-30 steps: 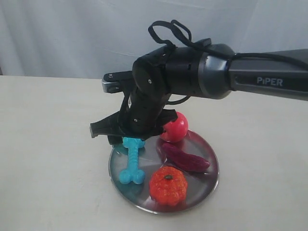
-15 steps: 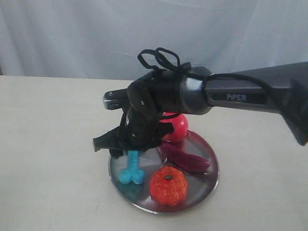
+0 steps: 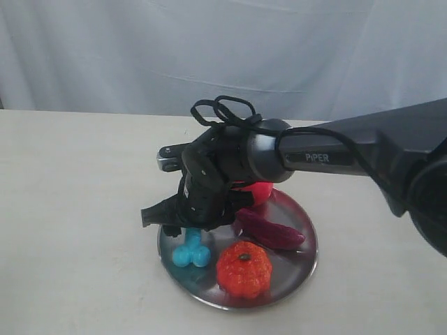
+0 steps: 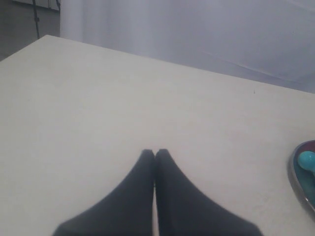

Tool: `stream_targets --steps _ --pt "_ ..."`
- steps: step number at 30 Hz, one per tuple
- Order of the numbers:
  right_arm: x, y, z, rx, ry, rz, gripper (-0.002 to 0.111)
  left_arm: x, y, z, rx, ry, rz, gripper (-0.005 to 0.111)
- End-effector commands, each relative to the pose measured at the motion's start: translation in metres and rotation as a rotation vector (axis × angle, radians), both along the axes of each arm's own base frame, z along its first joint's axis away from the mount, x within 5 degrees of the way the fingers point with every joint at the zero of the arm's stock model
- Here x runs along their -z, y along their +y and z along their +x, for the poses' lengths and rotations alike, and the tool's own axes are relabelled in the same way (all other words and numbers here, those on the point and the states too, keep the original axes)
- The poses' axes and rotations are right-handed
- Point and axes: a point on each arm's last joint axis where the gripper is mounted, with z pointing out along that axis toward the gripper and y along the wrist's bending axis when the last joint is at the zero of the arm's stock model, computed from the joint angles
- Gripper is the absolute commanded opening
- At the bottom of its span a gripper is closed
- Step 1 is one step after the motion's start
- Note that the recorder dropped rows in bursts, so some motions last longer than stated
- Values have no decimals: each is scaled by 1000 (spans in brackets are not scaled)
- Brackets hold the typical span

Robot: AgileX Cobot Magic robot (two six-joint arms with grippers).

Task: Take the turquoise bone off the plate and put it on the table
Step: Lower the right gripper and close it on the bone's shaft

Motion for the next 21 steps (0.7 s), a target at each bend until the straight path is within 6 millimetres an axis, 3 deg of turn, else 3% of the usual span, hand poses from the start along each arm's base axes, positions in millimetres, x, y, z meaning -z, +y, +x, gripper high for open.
stream_targets --steps 1,5,11,13,21 --pt "2 1 2 8 -15 5 63 0 0 0 5 -4 -5 0" --pt "5 2 3 13 -19 11 60 0 0 0 5 -4 -5 0" --pt "5 2 3 17 -22 14 29 0 0 0 5 -4 -5 0" --pt "5 2 3 18 -28 18 24 0 0 0 5 -4 -5 0" --pt "3 2 4 19 -27 17 20 0 0 0 5 -4 -5 0"
